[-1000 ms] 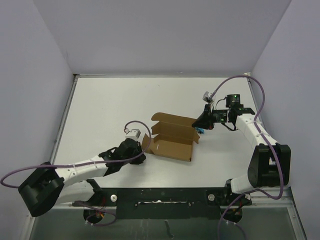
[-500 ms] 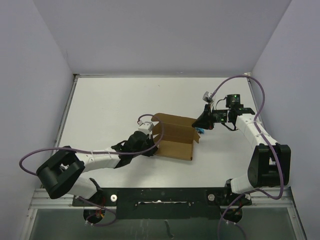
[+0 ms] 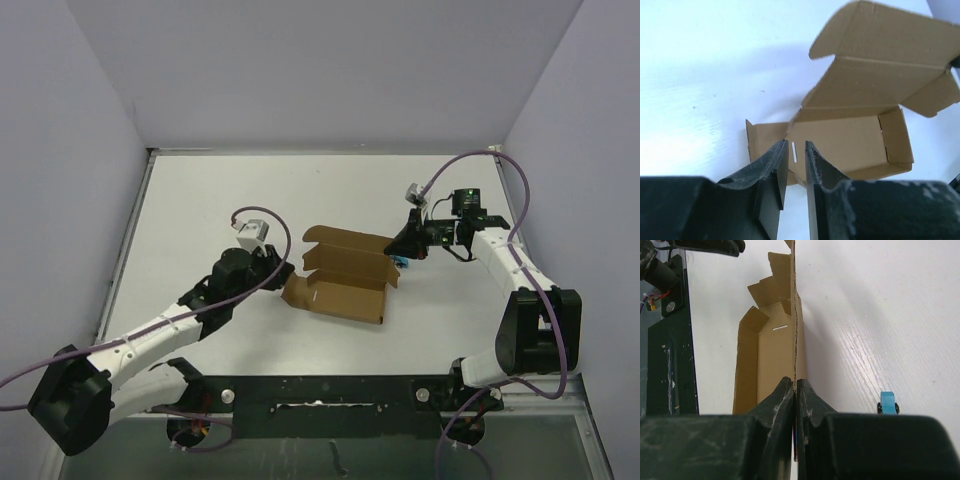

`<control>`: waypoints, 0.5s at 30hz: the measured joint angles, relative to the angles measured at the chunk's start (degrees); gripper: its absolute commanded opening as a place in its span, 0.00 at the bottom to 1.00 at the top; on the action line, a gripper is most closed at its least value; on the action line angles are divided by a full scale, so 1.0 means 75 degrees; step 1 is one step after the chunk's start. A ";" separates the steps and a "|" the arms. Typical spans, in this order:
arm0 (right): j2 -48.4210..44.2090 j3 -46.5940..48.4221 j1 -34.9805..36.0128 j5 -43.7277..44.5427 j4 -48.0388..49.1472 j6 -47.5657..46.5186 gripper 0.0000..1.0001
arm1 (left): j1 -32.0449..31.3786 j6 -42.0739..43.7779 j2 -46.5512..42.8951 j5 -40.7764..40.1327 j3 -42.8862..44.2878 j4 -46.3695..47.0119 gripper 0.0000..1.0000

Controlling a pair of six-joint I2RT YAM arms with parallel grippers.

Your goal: Fold the paper box

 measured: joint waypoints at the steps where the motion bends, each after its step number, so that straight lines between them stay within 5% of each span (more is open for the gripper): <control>1: 0.0000 0.0000 0.0000 -0.0003 -0.0006 -0.0003 0.00 | 0.0152 0.0000 -0.0108 0.0070 0.0015 -0.0003 0.16; 7: 0.0000 0.0000 0.0000 -0.0003 -0.0012 -0.0017 0.00 | 0.0420 0.0073 0.0361 0.0836 0.0242 0.0134 0.15; 15: 0.0000 0.0000 0.0000 -0.0009 -0.0023 -0.0020 0.00 | 0.0647 0.0804 0.1137 0.1664 0.0402 0.0804 0.32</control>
